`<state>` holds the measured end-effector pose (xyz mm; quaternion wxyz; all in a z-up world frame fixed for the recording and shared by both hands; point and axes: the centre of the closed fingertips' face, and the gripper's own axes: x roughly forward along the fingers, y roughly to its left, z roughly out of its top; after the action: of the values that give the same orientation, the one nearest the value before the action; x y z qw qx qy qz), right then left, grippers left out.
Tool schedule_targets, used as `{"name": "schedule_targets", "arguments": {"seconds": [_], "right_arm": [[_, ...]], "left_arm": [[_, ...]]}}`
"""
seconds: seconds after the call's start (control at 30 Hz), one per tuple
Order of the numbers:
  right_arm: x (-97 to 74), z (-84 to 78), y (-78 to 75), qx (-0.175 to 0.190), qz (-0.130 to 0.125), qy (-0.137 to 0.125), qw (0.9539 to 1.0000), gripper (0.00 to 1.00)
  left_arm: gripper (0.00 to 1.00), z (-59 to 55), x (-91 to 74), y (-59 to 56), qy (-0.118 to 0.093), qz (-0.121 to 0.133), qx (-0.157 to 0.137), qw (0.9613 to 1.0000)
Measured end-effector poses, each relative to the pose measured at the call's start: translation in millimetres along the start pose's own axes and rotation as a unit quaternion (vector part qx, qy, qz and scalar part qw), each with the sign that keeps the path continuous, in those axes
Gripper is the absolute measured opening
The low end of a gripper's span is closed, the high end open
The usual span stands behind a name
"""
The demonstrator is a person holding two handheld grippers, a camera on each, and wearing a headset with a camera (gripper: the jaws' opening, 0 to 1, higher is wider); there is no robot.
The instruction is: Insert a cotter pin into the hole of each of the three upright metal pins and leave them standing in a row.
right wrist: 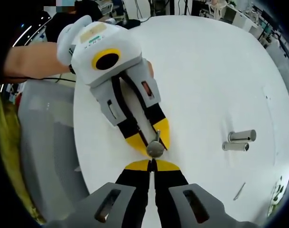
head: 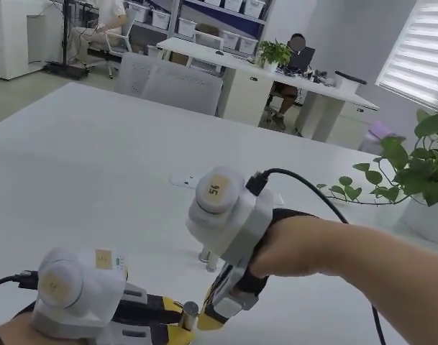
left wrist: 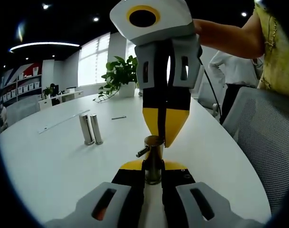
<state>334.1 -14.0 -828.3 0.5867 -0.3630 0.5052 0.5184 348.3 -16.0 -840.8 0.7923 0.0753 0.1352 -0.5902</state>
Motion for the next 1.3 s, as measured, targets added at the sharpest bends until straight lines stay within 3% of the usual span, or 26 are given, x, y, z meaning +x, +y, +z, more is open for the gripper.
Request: {"name": "schedule_targets", "arguments": {"seconds": [1.0, 1.3], "right_arm": [[-0.4, 2.5, -0.8, -0.008, -0.002, -0.014, 0.9999, 0.05], [0.9, 2.7, 0.2, -0.017, -0.001, -0.018, 0.9997, 0.09]], "left_arm": [[0.11, 0.3, 0.5, -0.2, -0.001, -0.001, -0.001, 1.0], [0.11, 0.3, 0.2, -0.4, -0.002, -0.001, -0.001, 1.0]]}}
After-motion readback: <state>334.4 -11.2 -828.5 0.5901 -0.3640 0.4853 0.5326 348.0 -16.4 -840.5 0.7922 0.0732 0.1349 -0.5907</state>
